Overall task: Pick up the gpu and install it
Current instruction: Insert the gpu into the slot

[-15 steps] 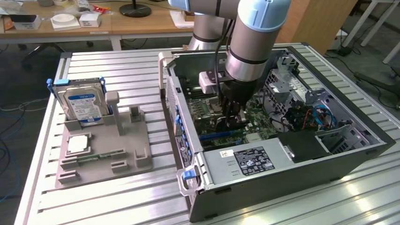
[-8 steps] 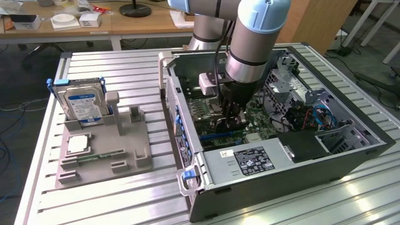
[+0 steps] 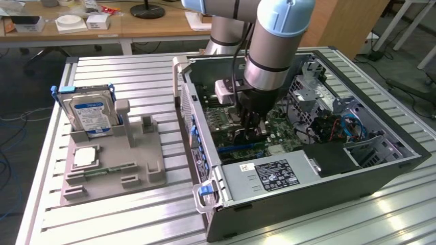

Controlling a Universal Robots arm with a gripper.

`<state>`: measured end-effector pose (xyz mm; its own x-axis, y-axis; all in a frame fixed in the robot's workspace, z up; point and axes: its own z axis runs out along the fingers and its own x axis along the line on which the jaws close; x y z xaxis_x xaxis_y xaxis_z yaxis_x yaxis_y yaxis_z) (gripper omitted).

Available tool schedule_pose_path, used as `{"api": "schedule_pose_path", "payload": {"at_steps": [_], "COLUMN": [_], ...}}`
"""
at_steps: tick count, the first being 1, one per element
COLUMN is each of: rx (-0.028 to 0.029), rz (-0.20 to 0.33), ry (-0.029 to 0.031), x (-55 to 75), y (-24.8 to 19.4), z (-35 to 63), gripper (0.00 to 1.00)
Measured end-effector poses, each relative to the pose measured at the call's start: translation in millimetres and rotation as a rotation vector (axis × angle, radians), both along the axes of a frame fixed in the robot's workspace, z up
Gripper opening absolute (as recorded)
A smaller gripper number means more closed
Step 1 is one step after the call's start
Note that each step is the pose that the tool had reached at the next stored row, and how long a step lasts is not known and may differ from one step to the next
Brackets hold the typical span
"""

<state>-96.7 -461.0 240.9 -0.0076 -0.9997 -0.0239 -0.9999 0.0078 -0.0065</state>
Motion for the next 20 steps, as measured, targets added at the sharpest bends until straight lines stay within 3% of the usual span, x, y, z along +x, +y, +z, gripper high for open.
{"api": "schedule_pose_path", "payload": {"at_steps": [20], "rx": [0.0000], "rz": [0.000], "ry": [0.0000], "x": [-10.1], "y": [-0.6], "z": [-2.0], "gripper": [0.27]}}
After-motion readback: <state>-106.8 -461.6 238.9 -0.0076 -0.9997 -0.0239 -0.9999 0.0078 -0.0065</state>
